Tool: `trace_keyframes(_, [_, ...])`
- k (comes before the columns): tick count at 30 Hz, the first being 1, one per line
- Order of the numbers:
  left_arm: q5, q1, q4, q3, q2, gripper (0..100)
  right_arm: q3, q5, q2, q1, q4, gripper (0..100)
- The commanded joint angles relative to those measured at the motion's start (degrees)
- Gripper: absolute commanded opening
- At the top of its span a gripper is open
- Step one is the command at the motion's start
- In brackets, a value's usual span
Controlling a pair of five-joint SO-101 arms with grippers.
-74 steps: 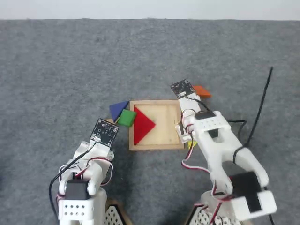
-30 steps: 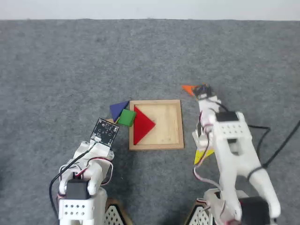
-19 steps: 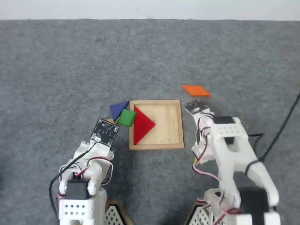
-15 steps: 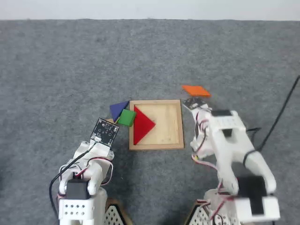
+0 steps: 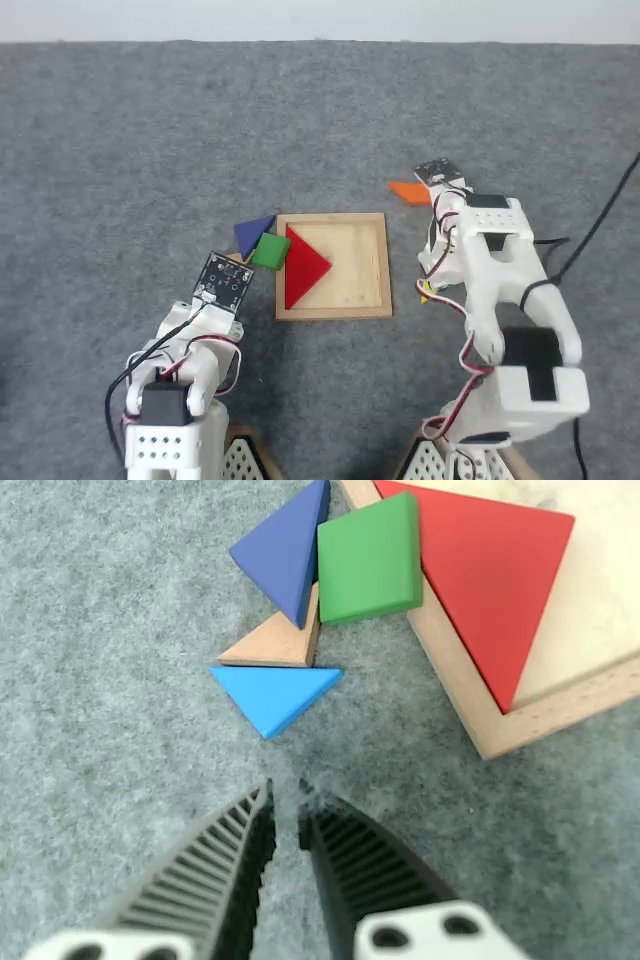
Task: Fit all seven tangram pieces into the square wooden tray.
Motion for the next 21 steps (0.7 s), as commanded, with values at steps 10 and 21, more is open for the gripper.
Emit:
trace_keyframes(10, [0.18, -0.26, 0.26, -0.48, -0.18, 4, 2.64, -18.81, -10.15, -9.80, -4.88, 23.6])
trace_keyframes(21, [0.18, -0.26, 0.26, -0.48, -0.18, 4, 2.29, -19.08, -1.80, -5.23, -8.75, 40.0])
